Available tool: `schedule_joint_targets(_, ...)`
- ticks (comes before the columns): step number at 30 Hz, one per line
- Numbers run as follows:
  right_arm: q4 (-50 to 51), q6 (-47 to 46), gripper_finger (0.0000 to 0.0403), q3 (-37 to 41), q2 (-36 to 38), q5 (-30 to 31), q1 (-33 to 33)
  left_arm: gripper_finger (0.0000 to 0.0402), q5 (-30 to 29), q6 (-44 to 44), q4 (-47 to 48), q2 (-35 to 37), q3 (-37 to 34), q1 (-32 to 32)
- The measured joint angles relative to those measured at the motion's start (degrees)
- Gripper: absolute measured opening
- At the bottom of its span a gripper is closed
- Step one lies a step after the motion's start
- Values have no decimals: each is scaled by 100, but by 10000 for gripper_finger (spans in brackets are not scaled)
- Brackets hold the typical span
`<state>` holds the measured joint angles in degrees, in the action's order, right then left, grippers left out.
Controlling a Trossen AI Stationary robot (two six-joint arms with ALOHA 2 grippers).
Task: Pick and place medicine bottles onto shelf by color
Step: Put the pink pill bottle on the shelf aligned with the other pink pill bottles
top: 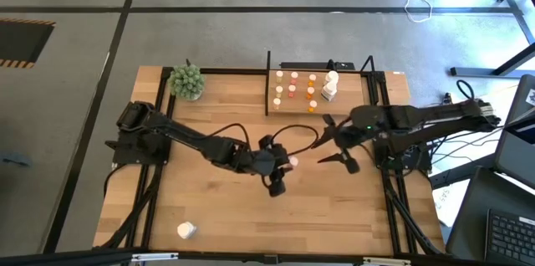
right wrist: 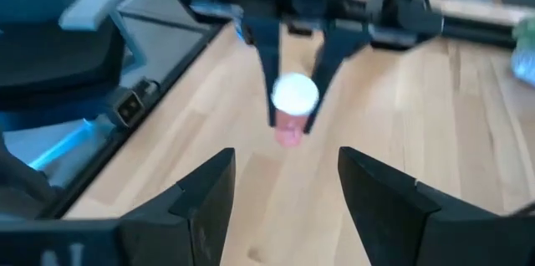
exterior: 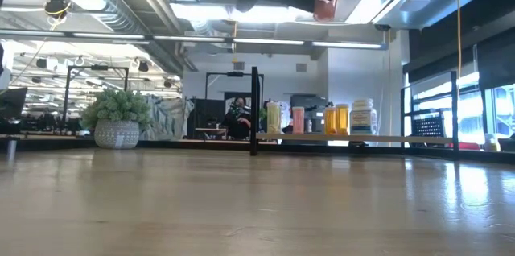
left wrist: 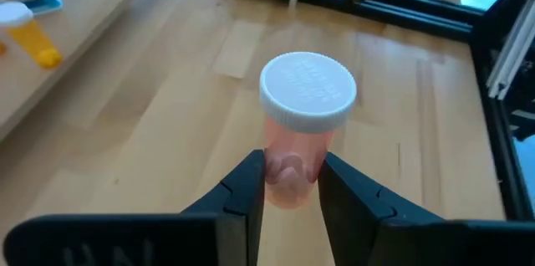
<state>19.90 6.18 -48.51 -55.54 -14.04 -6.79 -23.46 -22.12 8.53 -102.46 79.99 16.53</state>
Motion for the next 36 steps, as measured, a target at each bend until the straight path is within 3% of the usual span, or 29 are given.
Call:
schedule_joint_targets(16, -1204, 12, 216, -4, -1385, -404, 256, 90, -2, 135, 5, -30, 0, -55)
schedule_joint_targets(30, -1805, 37, 216, -4, -1712, -754, 256, 90, -2, 130, 231, -30, -7, -48)
schedule_joint_targets(36, -1803, 35, 216, -4, -1712, -635, 256, 90, -2, 126, 239, -30, -7, -50)
